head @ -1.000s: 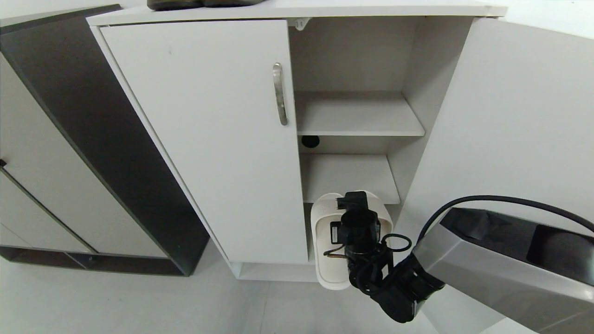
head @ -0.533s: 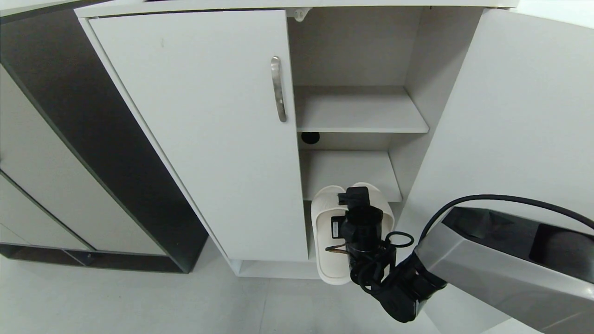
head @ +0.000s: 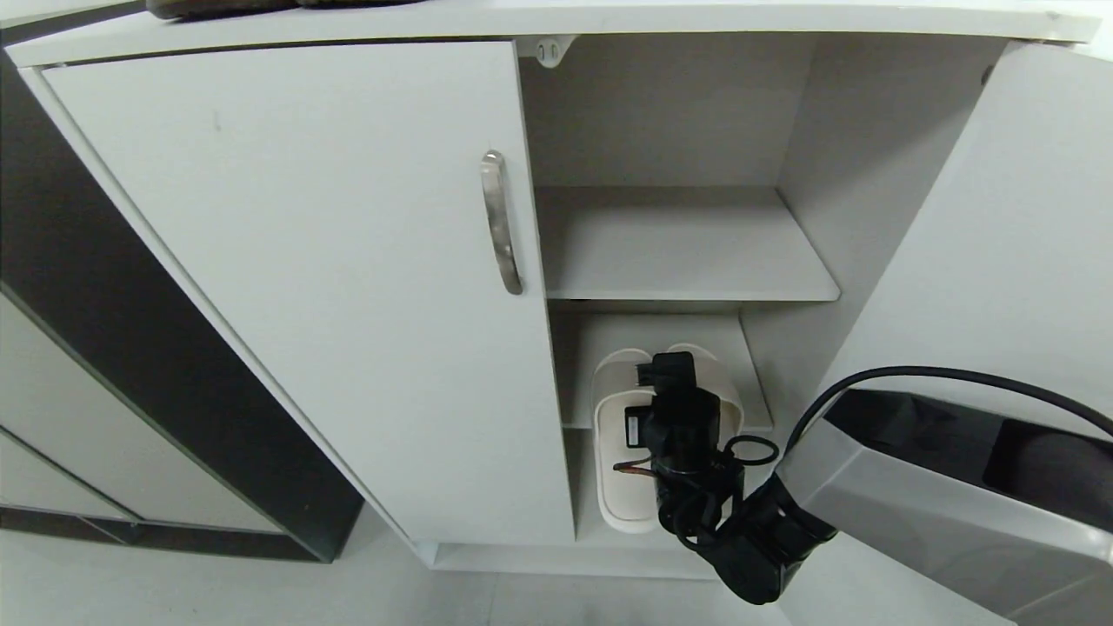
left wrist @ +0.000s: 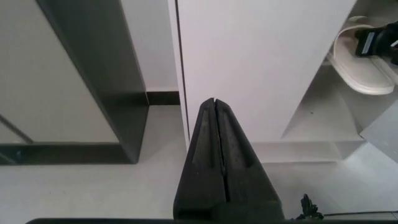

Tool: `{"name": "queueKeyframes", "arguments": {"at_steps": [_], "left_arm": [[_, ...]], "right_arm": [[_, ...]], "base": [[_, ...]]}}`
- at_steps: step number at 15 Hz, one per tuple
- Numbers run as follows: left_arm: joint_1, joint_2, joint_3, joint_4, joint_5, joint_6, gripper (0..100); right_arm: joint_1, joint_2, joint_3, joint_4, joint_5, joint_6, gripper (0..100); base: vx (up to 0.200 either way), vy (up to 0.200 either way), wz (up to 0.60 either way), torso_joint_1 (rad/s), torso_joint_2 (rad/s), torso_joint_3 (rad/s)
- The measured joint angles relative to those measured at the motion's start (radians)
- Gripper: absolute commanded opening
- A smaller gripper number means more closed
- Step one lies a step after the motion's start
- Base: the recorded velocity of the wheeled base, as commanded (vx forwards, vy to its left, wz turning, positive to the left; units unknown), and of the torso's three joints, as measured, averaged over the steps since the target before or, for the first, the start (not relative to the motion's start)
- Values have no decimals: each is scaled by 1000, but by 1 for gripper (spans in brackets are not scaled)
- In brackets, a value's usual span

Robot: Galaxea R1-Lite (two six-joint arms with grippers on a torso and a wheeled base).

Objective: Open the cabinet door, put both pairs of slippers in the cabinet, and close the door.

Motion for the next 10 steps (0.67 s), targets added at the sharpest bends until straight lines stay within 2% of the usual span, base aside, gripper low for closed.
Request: {"name": "queueKeyframes", "arguments": {"at_steps": [6, 10], "left_arm": [[0, 0, 0, 0, 0, 0, 0], [-1, 0, 0, 0, 0, -2, 0]], "right_arm": [[-14, 18, -19, -4, 6, 4, 0], [-37, 50, -103, 17, 10, 4, 0]], "base": [[0, 0, 0, 0, 0, 0], [0, 0, 0, 0, 0, 0]]}}
